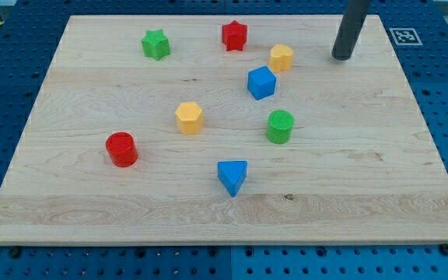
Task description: Move yellow heart towards center
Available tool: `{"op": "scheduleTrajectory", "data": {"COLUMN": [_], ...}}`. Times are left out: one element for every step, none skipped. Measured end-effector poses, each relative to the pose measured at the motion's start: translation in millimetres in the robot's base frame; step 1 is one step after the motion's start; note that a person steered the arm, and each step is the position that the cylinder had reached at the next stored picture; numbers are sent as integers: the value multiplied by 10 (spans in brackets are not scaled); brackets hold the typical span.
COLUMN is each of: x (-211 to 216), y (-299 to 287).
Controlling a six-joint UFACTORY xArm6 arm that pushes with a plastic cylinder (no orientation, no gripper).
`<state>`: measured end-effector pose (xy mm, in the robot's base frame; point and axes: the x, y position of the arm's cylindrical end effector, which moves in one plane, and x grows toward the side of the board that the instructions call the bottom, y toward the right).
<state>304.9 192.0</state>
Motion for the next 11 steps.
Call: {"op": "scheduleTrajectory", "data": {"x": [19, 37, 95, 140, 203, 304, 308, 483, 495, 529, 545], "y": [-397, -693, -1084, -1415, -1716, -1936, -1975, -2070, -2071, -2008, -1810]}}
